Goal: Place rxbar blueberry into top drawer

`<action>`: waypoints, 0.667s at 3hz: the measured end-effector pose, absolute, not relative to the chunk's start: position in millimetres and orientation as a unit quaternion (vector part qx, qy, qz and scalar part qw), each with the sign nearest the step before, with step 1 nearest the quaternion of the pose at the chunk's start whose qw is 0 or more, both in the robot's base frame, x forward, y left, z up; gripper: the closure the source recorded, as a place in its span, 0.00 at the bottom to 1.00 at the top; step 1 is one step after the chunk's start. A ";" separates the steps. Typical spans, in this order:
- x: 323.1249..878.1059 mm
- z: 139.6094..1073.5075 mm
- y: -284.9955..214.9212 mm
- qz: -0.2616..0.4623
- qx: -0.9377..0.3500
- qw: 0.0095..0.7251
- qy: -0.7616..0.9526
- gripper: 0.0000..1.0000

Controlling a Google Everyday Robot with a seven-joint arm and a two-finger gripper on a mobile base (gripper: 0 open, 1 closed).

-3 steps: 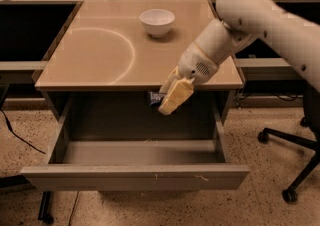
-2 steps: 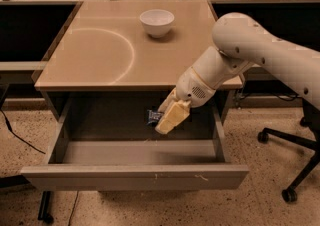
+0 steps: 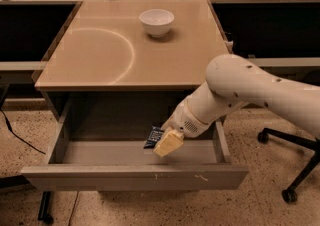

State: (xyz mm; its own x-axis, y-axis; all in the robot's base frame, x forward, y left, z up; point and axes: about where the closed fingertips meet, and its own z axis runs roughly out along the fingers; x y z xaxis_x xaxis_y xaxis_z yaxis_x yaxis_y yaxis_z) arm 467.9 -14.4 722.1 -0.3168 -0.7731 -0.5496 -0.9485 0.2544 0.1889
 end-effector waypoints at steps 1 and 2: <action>482.6 699.7 -10.3 0.197 -0.543 0.197 0.792 1.00; 499.8 679.6 -5.8 0.169 -0.542 0.194 0.800 1.00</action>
Offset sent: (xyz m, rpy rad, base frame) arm 0.0543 0.0139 -0.0670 -0.1728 -0.1225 -0.1138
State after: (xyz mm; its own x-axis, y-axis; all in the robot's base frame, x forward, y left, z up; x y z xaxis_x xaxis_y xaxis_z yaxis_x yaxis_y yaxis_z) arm 499.8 -5.8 679.6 -0.3379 -0.8011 -0.4939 -0.9325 0.3561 0.0603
